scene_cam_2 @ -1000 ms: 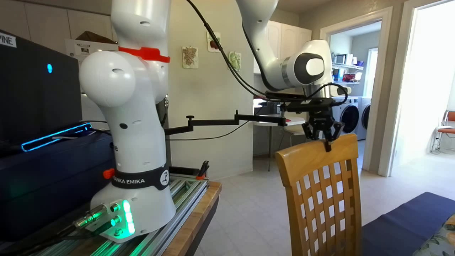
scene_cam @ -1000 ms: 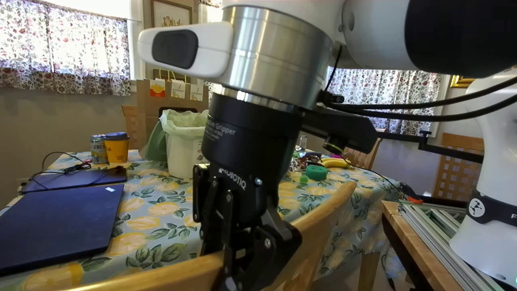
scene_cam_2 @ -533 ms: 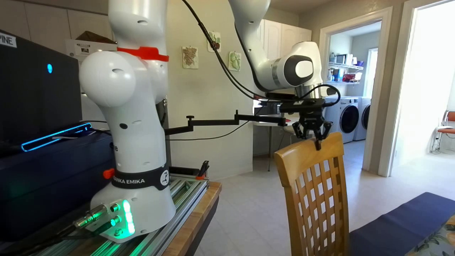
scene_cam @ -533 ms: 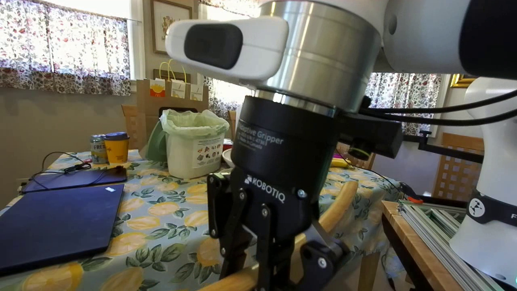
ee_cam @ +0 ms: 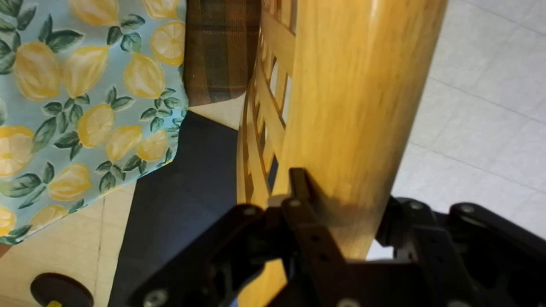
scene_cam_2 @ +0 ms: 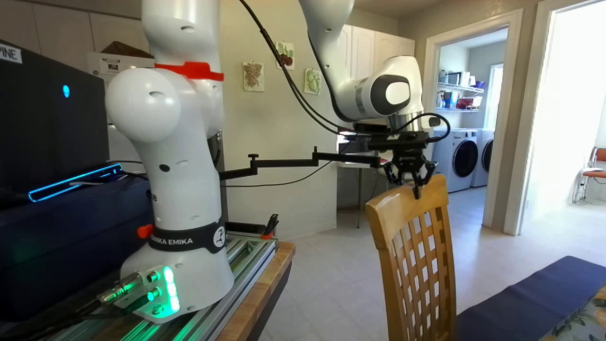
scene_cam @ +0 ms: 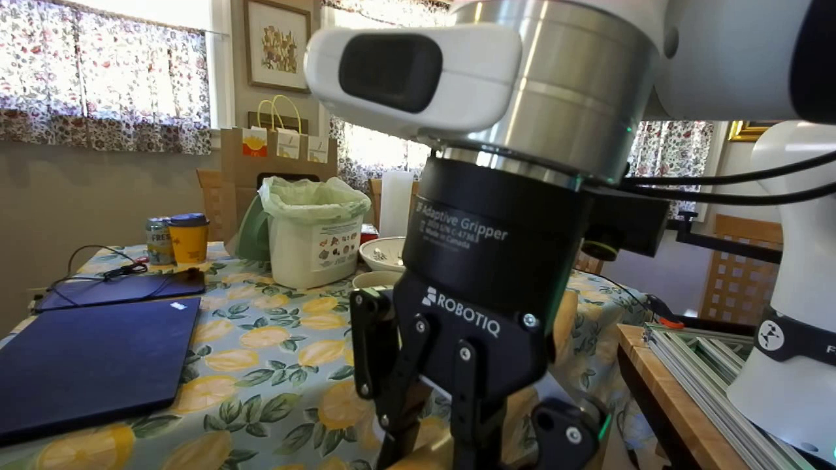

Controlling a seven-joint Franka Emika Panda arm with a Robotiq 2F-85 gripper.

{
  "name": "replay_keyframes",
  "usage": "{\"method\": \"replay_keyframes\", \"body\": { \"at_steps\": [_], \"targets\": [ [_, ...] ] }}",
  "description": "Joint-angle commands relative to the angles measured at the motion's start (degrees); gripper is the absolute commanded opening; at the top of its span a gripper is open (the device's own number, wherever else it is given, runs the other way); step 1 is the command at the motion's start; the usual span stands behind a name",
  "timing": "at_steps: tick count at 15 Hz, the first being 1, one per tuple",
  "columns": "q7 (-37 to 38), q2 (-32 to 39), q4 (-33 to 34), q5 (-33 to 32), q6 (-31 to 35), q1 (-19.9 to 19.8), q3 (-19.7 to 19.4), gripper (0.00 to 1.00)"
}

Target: Pull out the chair

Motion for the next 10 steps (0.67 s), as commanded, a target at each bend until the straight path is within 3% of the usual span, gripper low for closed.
{"method": "replay_keyframes", "body": {
  "at_steps": [1, 10],
  "targets": [
    [-7.97, 0.60, -3.94, 5.30, 2.08, 0.80, 2.97, 0.08],
    [-8.54, -0.17, -7.34, 9.13, 7.00, 1.14, 5.31, 0.08]
  ]
}}
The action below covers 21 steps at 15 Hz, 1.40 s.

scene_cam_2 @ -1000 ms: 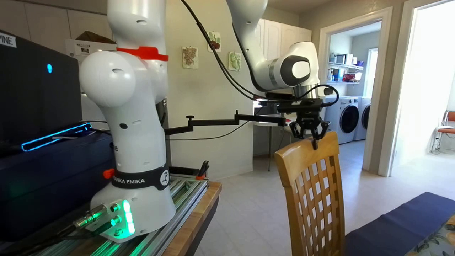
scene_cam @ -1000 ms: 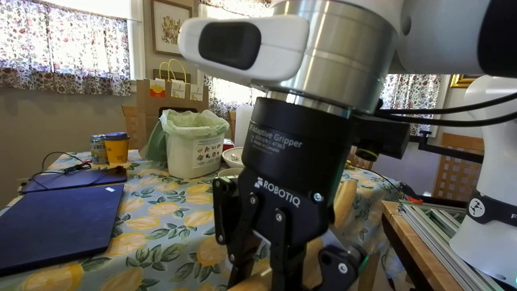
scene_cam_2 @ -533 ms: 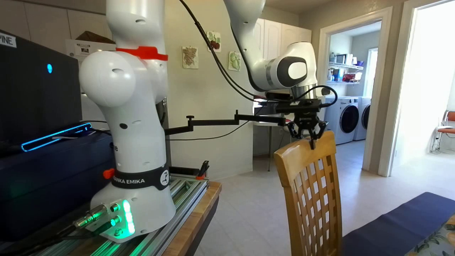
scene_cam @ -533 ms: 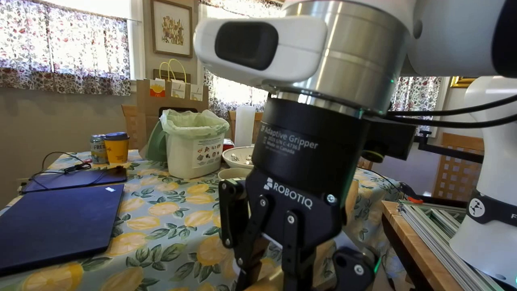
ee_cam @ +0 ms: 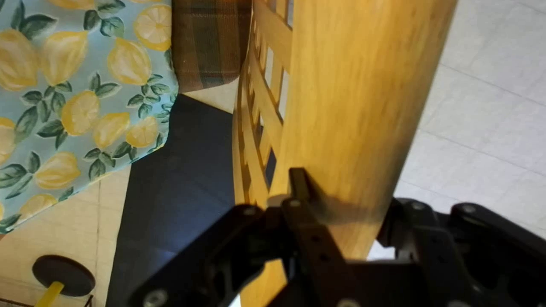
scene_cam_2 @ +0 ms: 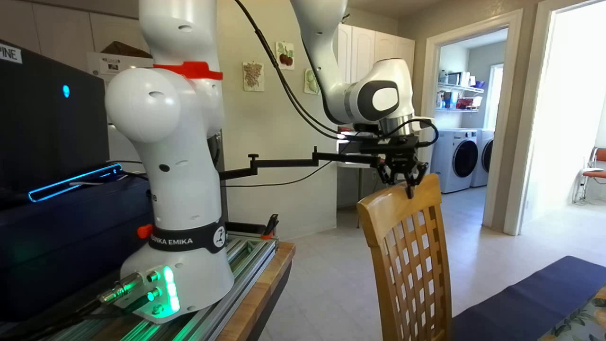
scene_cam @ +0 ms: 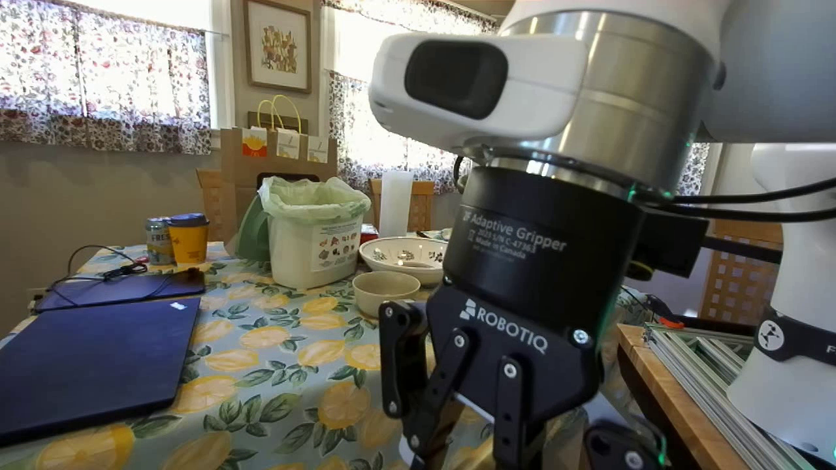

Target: Pull out the chair

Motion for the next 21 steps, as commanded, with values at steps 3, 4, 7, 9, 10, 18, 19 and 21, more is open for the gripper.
{"method": "replay_keyframes", "body": {
  "at_steps": [3, 4, 7, 9, 10, 18, 19, 21],
  "targets": [
    [-7.34, 1.80, -2.46, 5.86, 1.39, 0.97, 4.12, 0.08],
    [-7.72, 1.81, -2.34, 6.33, 1.39, 0.86, 4.23, 0.08],
    [-9.89, 1.64, -1.52, 9.51, 1.09, 0.45, 5.11, 0.08],
    [-12.63, 1.12, -1.15, 13.02, 0.83, 0.04, 5.77, 0.08],
    [-14.24, 0.83, -1.04, 15.09, 0.87, -0.17, 6.18, 0.08],
    [-25.05, -1.24, -0.86, 28.81, -0.17, -2.06, 9.70, 0.08],
    [-25.86, -1.52, -1.08, 29.72, -0.16, -2.08, 9.92, 0.08],
    [-27.17, -2.21, -1.73, 31.10, -0.24, -1.95, 10.28, 0.08]
  ]
}}
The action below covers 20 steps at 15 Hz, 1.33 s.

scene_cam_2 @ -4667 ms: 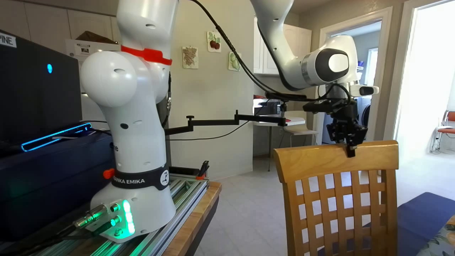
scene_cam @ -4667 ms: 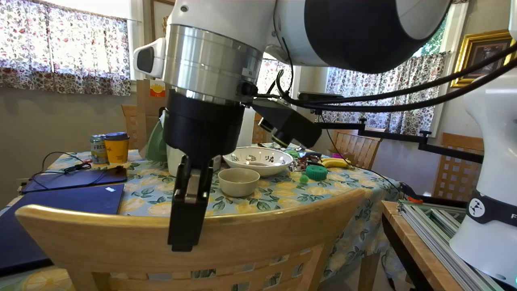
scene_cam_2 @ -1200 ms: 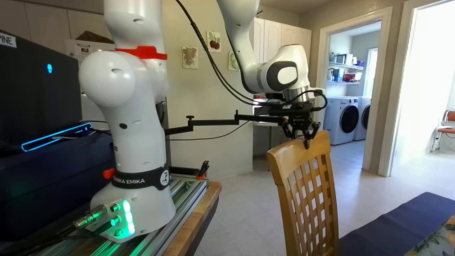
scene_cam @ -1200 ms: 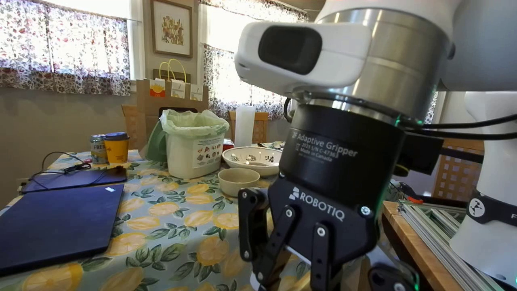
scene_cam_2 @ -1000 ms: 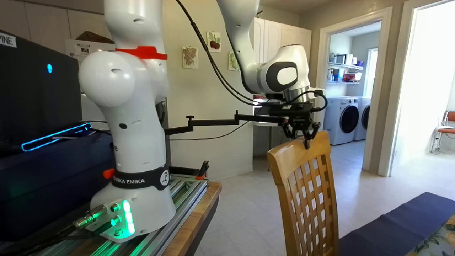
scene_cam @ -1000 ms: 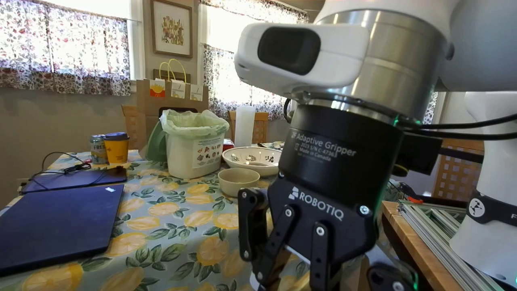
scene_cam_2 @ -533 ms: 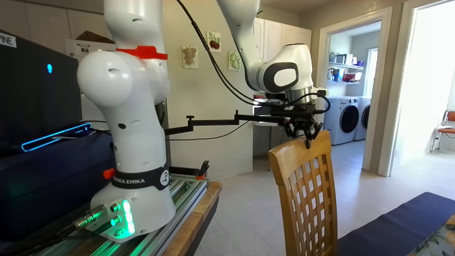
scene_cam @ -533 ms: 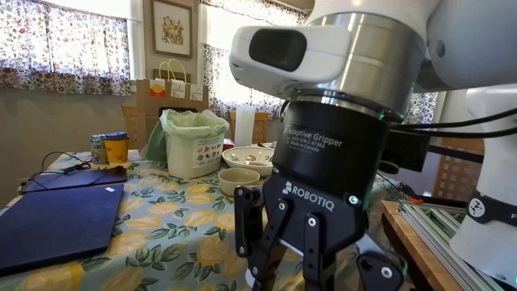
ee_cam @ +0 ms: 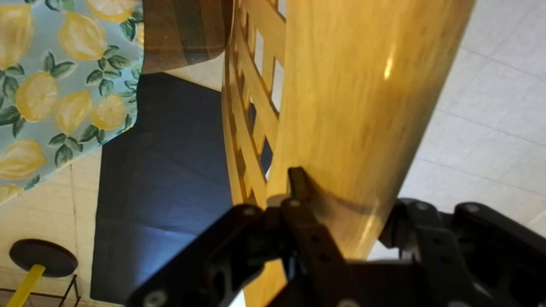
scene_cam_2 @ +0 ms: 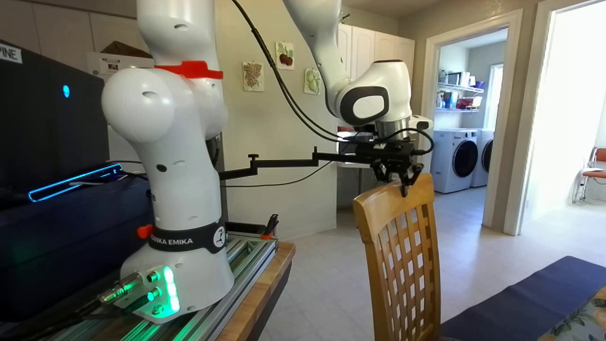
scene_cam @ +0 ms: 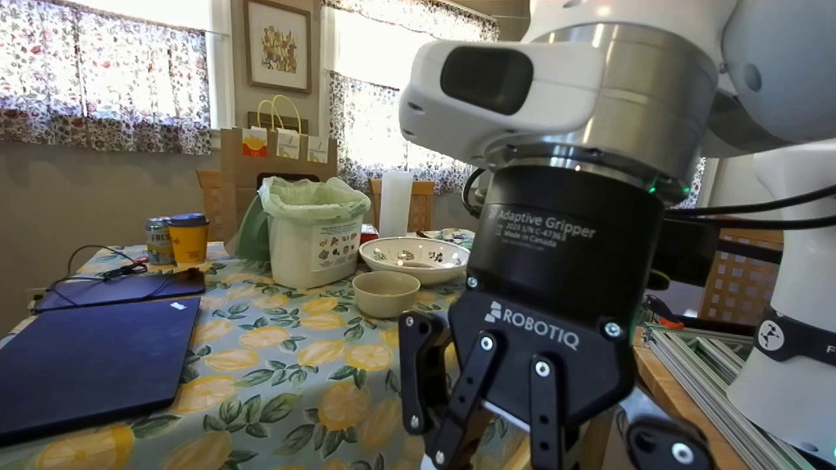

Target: Pull out the chair

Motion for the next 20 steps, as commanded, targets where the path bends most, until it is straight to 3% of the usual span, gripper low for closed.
{"method": "replay_keyframes", "body": {
  "at_steps": [1, 6, 10, 11, 15, 17, 18, 20],
  "targets": [
    [-8.30, -1.33, 0.67, 7.36, -4.52, 1.51, 4.24, 0.08],
    [-11.29, -2.31, -0.01, 10.33, -5.28, 1.80, 4.84, 0.08],
    [-9.11, -2.20, -0.63, 7.48, -4.82, 1.57, 4.31, 0.08],
    [-8.35, -2.30, -0.79, 6.41, -4.97, 1.48, 4.13, 0.57],
    [-8.08, -2.14, -0.76, 6.15, -5.04, 1.41, 4.01, 0.59],
    [-8.97, -2.61, -0.37, 5.91, -7.88, 1.55, 4.08, 0.73],
    [-9.05, -2.73, -0.13, 5.73, -8.73, 4.60, 1.09, 0.79],
    [-8.94, -3.18, 0.26, 5.40, -10.70, 5.43, 0.26, 0.95]
  ]
}}
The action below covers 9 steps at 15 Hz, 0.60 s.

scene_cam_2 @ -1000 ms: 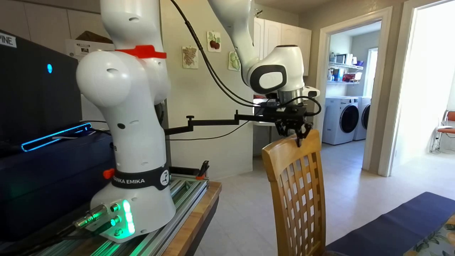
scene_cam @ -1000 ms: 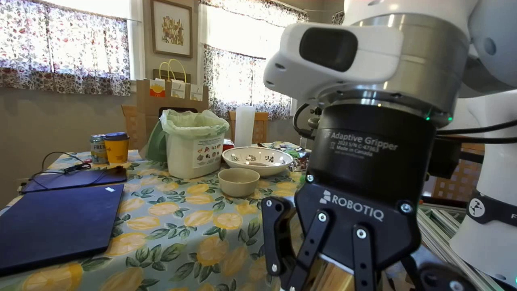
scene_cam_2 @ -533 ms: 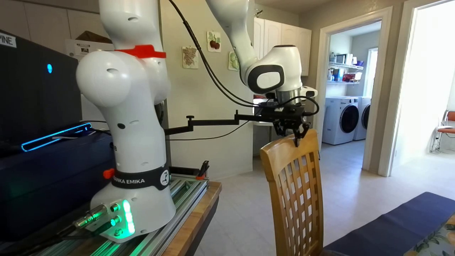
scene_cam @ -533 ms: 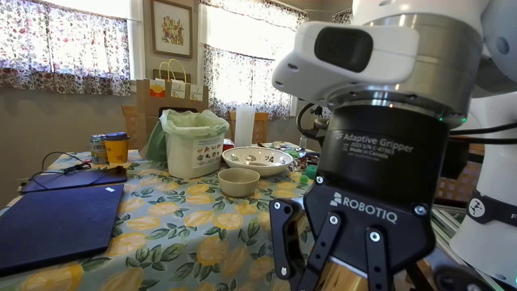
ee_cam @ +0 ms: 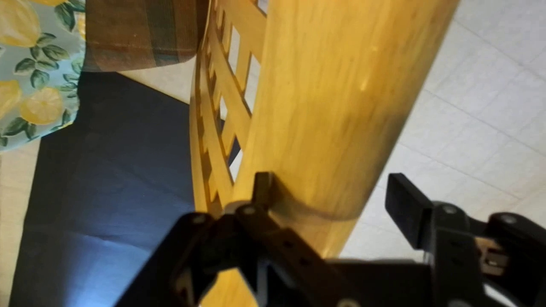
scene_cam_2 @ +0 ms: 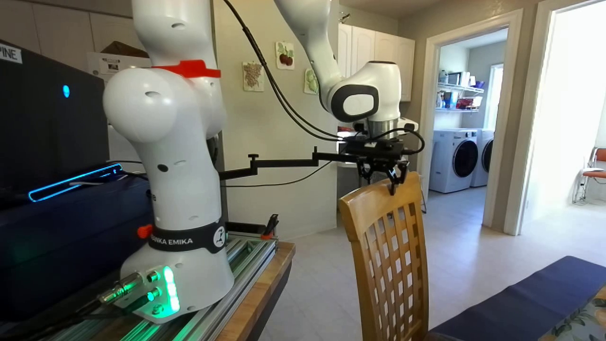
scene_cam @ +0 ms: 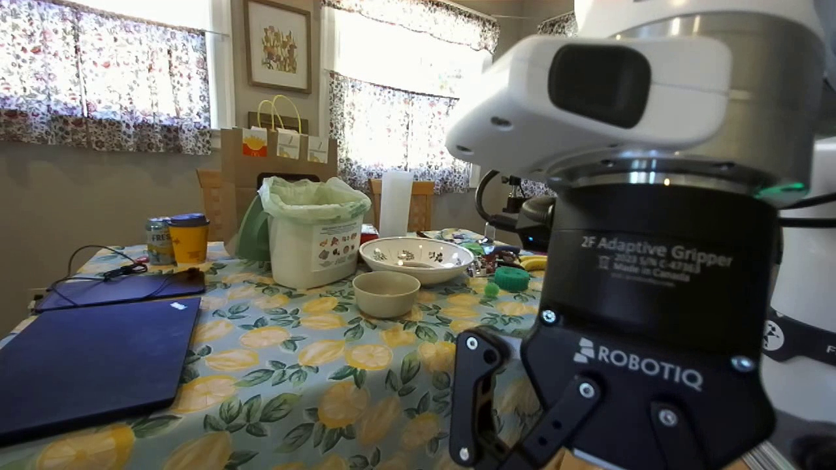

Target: Pull out the chair

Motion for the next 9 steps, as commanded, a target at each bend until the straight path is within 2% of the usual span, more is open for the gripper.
{"method": "replay_keyframes", "body": {
  "at_steps": [1, 9],
  "targets": [
    [-1.28, -0.78, 1.67, 0.44, -5.21, 4.09, -1.88, 0.99],
    [-2.24, -3.77, 3.71, 3.27, -9.62, 6.12, -4.34, 1.00]
  ]
}}
